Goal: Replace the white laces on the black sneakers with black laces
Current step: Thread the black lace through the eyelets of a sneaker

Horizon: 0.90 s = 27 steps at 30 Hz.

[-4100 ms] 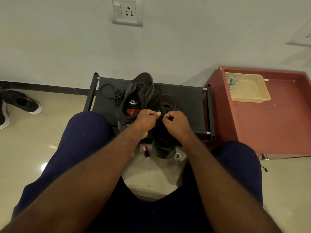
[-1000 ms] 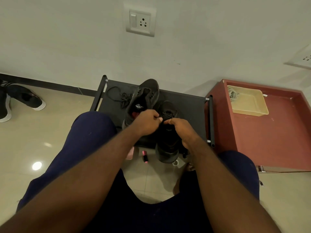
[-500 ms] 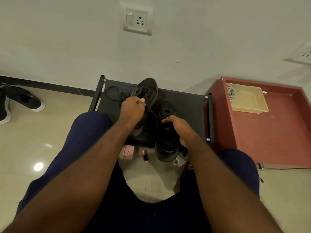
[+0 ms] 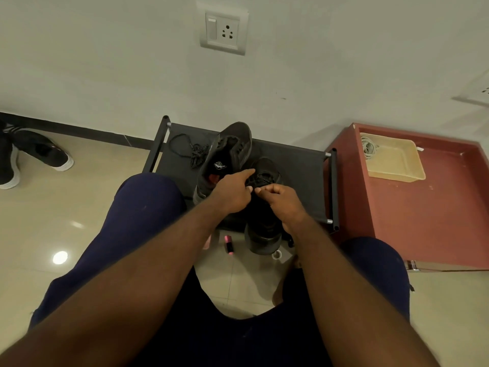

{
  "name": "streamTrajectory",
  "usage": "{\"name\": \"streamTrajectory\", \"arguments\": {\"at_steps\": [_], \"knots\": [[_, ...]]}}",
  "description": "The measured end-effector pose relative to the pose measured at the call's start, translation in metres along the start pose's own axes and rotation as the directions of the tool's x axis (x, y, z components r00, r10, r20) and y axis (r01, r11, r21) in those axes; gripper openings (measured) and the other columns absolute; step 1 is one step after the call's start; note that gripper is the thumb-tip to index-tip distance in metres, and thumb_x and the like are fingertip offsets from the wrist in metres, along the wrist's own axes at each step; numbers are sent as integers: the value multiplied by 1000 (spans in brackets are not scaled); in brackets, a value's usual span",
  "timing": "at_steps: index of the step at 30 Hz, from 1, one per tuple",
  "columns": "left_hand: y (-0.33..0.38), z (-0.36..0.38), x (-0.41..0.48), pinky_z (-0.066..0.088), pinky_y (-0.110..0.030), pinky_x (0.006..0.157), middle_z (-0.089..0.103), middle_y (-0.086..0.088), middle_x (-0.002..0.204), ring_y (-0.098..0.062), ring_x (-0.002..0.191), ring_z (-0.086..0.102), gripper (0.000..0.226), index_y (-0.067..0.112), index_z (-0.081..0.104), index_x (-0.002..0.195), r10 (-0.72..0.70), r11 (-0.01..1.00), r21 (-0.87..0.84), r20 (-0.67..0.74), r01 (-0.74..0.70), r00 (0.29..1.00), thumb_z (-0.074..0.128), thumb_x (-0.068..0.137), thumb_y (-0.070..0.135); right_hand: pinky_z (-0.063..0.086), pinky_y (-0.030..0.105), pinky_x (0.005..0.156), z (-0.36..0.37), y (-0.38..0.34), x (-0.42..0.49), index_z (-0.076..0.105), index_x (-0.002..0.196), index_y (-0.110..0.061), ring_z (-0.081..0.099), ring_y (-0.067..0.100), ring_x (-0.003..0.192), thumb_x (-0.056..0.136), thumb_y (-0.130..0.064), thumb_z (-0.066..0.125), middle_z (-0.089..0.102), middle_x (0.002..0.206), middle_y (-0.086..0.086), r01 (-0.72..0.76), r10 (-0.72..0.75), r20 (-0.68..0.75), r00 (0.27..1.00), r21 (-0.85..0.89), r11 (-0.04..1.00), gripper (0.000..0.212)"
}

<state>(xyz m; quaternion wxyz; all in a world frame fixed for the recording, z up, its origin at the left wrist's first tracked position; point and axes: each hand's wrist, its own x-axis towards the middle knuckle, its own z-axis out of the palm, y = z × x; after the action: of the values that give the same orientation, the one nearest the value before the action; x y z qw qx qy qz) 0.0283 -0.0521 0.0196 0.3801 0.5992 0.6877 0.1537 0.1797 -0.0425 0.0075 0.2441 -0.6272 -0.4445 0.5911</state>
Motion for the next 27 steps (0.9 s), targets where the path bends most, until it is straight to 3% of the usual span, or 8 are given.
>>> {"name": "streamTrajectory", "arguments": {"at_steps": [2,4,6,9,13,17,21,27], "knots": [[-3,4,5,48,-38,99,65,-8,124,-25,116,60,34,19,60,131,17,1000,8,38,-17,999,53,98,16,59,46,91,-1,1,0,76,94,-5,72,29,95,90,-14,74,76,94,15,9,-9,12,1000,1,1000,10],[-5,4,7,51,-33,84,69,-6,101,-24,100,64,20,15,70,109,1,1000,3,43,-1,999,53,97,14,59,45,90,-1,1,1,76,93,-5,73,29,94,89,-12,75,76,92,13,9,-9,20,1000,-4,1000,8],[-6,4,8,50,-31,76,67,-4,90,-22,89,64,15,14,69,100,-14,1000,-7,26,14,1000,54,97,14,60,42,87,-1,-2,0,75,93,-6,72,25,89,90,-12,74,76,90,11,0,1,30,1000,-17,1000,6],[-5,6,8,53,-36,75,66,-4,88,-21,84,63,14,17,64,94,-22,999,43,6,22,1000,51,99,16,60,37,82,-1,-5,0,74,94,-7,71,21,85,92,-13,71,75,90,10,-21,23,47,999,-44,999,7],[-4,14,7,52,-37,76,66,-9,94,-24,84,63,13,14,60,93,10,1000,15,-38,-10,999,48,99,15,57,30,74,-4,-5,3,73,95,-5,66,16,79,94,-13,68,72,86,8,-17,20,42,999,-54,998,9],[-2,18,1,53,-31,57,64,-9,80,-18,57,65,13,8,56,99,-94,967,-240,-9,90,995,45,101,16,55,32,78,-1,-4,5,74,93,-8,65,15,83,94,-14,65,72,89,7,-3,3,5,1000,-82,997,11],[0,17,-4,42,-21,42,61,-7,71,-7,46,62,12,12,49,95,-138,916,-377,20,135,990,41,103,17,51,25,75,0,-7,3,74,96,-9,63,11,83,94,-12,62,72,91,4,-17,17,-5,1000,-71,997,13],[4,22,-4,38,-19,39,56,-9,70,-7,43,52,20,5,51,111,-253,817,-518,75,255,965,37,106,19,54,35,84,-2,-7,3,76,95,-12,68,20,92,93,-18,65,74,95,8,-74,74,6,997,-16,997,13]]}}
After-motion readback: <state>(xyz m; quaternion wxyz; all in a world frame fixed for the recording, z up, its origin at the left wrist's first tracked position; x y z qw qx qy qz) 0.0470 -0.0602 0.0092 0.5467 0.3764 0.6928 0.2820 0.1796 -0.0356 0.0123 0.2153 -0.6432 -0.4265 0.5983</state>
